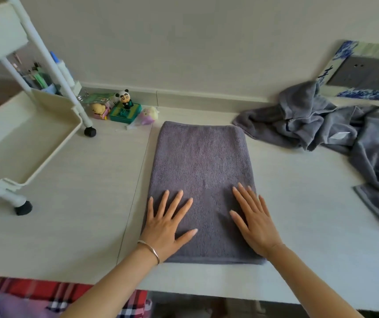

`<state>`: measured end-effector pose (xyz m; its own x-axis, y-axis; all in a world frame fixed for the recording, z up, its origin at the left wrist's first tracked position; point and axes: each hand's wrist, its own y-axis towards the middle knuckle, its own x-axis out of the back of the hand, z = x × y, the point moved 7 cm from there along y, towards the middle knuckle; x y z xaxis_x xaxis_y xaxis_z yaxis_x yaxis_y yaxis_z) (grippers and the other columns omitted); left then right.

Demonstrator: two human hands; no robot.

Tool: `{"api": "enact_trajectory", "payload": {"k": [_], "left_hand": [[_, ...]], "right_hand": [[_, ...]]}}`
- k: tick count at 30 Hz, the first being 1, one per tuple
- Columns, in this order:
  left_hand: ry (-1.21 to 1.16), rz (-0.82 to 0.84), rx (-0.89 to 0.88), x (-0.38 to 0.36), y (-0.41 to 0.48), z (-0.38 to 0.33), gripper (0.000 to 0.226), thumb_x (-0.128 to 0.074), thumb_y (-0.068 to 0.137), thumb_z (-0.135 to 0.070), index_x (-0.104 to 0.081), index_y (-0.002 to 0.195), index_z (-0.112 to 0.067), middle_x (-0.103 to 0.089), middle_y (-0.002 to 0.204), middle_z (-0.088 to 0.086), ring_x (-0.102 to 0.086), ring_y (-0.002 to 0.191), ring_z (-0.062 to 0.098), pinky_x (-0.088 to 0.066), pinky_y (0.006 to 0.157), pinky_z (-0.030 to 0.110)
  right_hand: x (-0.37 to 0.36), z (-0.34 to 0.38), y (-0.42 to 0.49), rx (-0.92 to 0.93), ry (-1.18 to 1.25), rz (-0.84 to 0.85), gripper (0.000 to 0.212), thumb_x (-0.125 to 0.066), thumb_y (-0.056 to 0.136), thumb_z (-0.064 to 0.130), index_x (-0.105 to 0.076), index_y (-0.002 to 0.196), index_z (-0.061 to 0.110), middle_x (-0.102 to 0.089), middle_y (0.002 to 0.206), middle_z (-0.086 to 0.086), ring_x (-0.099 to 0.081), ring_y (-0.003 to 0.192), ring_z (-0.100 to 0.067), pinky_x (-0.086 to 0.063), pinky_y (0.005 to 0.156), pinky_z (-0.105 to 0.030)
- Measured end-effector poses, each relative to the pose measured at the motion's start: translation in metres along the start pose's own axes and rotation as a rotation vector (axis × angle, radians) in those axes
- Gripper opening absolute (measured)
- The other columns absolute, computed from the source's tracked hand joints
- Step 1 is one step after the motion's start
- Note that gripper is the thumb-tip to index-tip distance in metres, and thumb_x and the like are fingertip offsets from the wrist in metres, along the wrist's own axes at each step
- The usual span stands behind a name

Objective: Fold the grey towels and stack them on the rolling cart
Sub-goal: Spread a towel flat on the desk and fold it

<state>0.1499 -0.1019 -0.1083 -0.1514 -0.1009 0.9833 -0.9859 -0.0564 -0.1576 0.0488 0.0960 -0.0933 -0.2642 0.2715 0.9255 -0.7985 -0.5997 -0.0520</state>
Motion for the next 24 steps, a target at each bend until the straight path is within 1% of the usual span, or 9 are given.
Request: {"api": "enact_trajectory", "payload": {"k": [4,8,11,13,14,16,19,21,24], "left_hand": [[0.059,0.025,-0.209,-0.005,-0.031,-0.022,0.087,-0.022,0.078,-0.082,-0.022,0.148,-0.030,-0.031,0.152,0.001,-0.024,0.140,0.029,-0.017,0.102,0.059],[0.083,0.021,-0.240,-0.006,-0.038,-0.021,0.084,-0.030,0.076,-0.080,-0.025,0.146,-0.034,-0.035,0.150,-0.002,-0.026,0.137,0.025,-0.022,0.105,0.058],[0.104,0.006,-0.238,-0.002,-0.035,-0.023,0.080,-0.053,0.070,-0.068,-0.033,0.140,-0.033,-0.051,0.139,-0.004,-0.045,0.127,0.025,-0.045,0.097,0.054],[0.093,0.070,-0.227,-0.003,-0.031,-0.026,0.090,-0.078,0.055,-0.054,-0.042,0.133,-0.030,-0.060,0.129,-0.002,-0.060,0.114,0.027,-0.052,0.087,0.049],[0.105,0.062,-0.247,0.001,-0.030,-0.030,0.082,-0.081,0.055,-0.043,-0.050,0.129,-0.029,-0.064,0.124,-0.002,-0.064,0.107,0.027,-0.054,0.082,0.046],[0.120,-0.061,-0.296,0.011,-0.028,-0.035,0.045,-0.058,0.072,-0.022,-0.066,0.116,-0.025,-0.070,0.112,-0.003,-0.069,0.094,0.025,-0.057,0.072,0.037],[0.045,-0.100,-0.269,0.023,-0.026,-0.030,0.051,-0.035,0.071,-0.009,-0.074,0.102,-0.022,-0.073,0.100,-0.006,-0.072,0.085,0.019,-0.056,0.060,0.023],[-0.065,-0.162,-0.231,0.035,-0.029,-0.027,0.053,-0.040,0.074,0.002,-0.068,0.114,-0.019,-0.069,0.114,-0.001,-0.068,0.099,0.022,-0.056,0.069,0.024],[-0.187,-0.043,-0.219,0.034,-0.033,-0.027,0.066,-0.045,0.086,0.008,-0.035,0.143,-0.022,-0.037,0.149,-0.003,-0.040,0.135,0.021,-0.041,0.101,0.032]], "right_hand": [[-0.011,0.034,-0.053,0.213,-0.049,-0.017,0.059,-0.028,0.095,0.060,-0.024,0.148,0.033,-0.019,0.156,0.011,-0.013,0.145,-0.009,-0.009,0.118,-0.035],[-0.030,0.036,-0.076,0.215,-0.137,-0.012,0.065,-0.033,0.092,0.064,-0.026,0.148,0.032,-0.023,0.156,0.007,-0.017,0.144,-0.014,-0.011,0.116,-0.043],[-0.033,0.038,-0.077,0.202,-0.178,-0.008,0.068,-0.032,0.090,0.066,-0.022,0.148,0.033,-0.020,0.156,0.007,-0.014,0.145,-0.014,-0.010,0.116,-0.043],[-0.034,0.038,-0.078,0.188,-0.171,-0.010,0.069,-0.036,0.088,0.066,-0.025,0.148,0.033,-0.023,0.155,0.006,-0.017,0.143,-0.014,-0.010,0.115,-0.041],[-0.033,0.039,-0.077,0.185,-0.163,-0.012,0.069,-0.040,0.087,0.065,-0.026,0.147,0.033,-0.026,0.154,0.005,-0.020,0.143,-0.014,-0.012,0.115,-0.040],[-0.031,0.038,-0.075,0.184,-0.139,-0.009,0.070,-0.045,0.085,0.060,-0.026,0.147,0.033,-0.028,0.153,0.006,-0.024,0.141,-0.015,-0.014,0.114,-0.038],[-0.026,0.036,-0.073,0.161,-0.094,-0.009,0.067,-0.047,0.086,0.052,-0.026,0.147,0.032,-0.031,0.152,0.009,-0.029,0.139,-0.013,-0.014,0.116,-0.032],[-0.022,0.037,-0.074,0.150,-0.089,-0.053,0.070,-0.056,0.083,0.043,-0.030,0.146,0.029,-0.037,0.148,0.008,-0.038,0.136,-0.015,-0.023,0.114,-0.033],[-0.017,0.041,-0.079,0.182,-0.092,-0.146,0.081,-0.077,0.068,0.021,-0.040,0.141,0.021,-0.051,0.140,0.000,-0.052,0.125,-0.021,-0.040,0.104,-0.039]]}}
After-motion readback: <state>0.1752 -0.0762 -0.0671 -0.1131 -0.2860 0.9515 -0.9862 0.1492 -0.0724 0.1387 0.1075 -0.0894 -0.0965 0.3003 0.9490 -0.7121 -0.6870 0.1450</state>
